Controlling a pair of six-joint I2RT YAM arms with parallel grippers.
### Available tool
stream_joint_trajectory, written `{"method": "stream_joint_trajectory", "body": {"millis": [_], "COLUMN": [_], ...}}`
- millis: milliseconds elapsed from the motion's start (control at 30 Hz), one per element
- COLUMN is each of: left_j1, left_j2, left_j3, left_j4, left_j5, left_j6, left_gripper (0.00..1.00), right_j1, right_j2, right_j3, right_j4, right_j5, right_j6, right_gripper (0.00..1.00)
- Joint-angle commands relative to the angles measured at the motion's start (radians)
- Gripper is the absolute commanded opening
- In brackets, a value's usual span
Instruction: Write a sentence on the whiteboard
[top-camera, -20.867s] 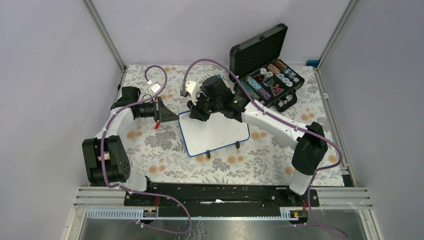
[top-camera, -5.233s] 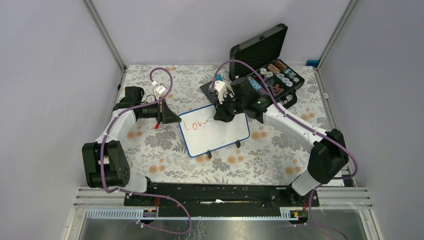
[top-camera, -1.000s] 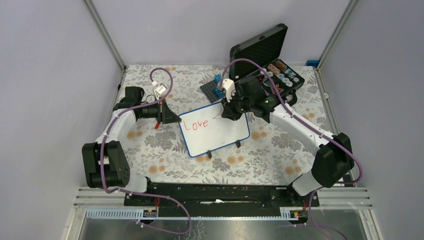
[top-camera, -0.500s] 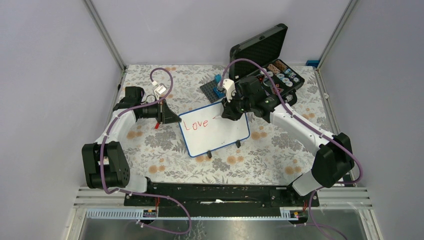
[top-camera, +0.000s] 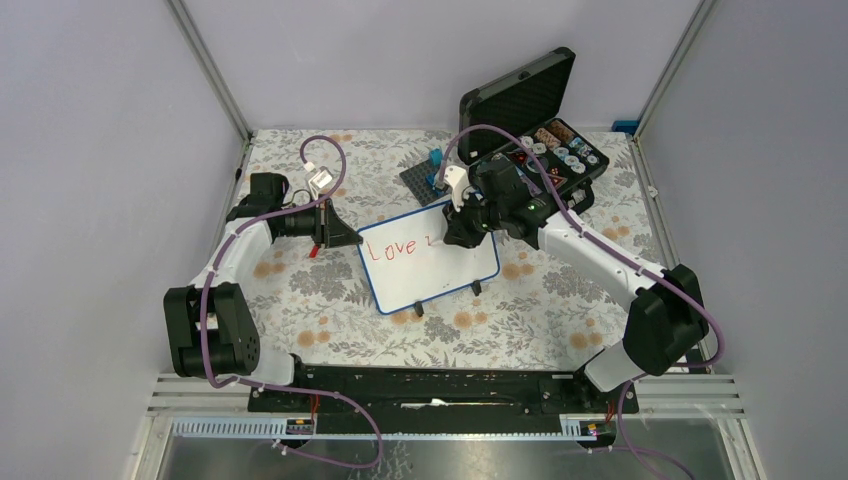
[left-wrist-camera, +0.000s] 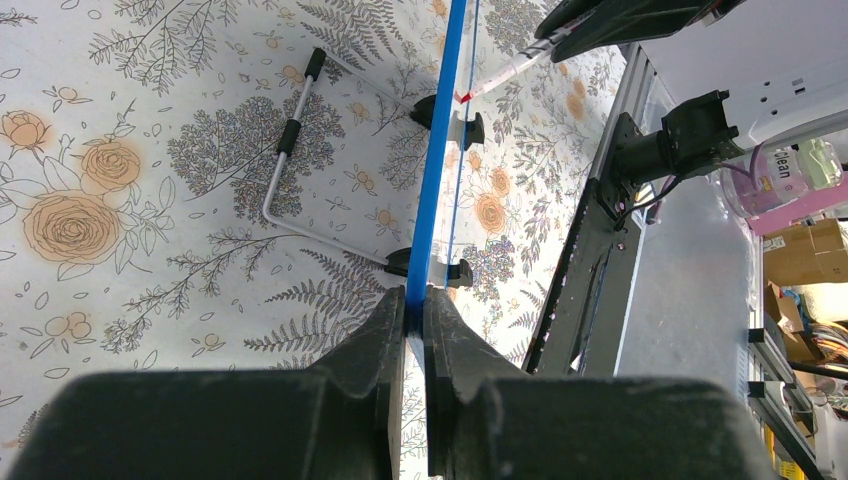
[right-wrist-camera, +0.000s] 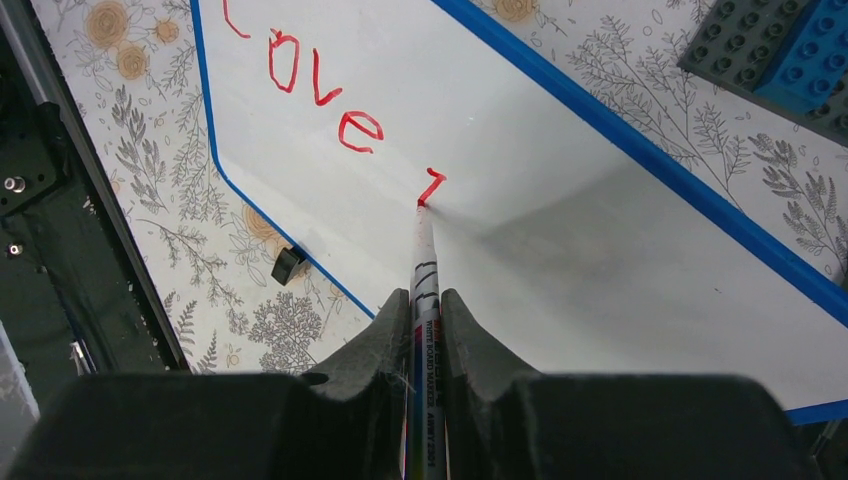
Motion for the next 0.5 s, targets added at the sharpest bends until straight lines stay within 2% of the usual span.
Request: {"method": "stream_joint_trajectory", "body": {"millis": [0,467], "left_j1": [-0.003,-0.003], "left_j2": [-0.036,-0.039], "left_j3": [-0.002,-0.003], "left_j4": [0.013,0.012], "left_j5": [0.007,0.007], "left_j6": [0.022,0.021], "left_gripper": [0.0,0.0], "right_j1": [0.005,0.001], "right_j2": [-0.025,-0.042], "right_j3": [-0.019,0.011], "right_j4": [0.016,0.002], "right_j5": [0.022,0.063], "right_j6": [-0.027,-0.034], "right_gripper": [0.0,0.0]}}
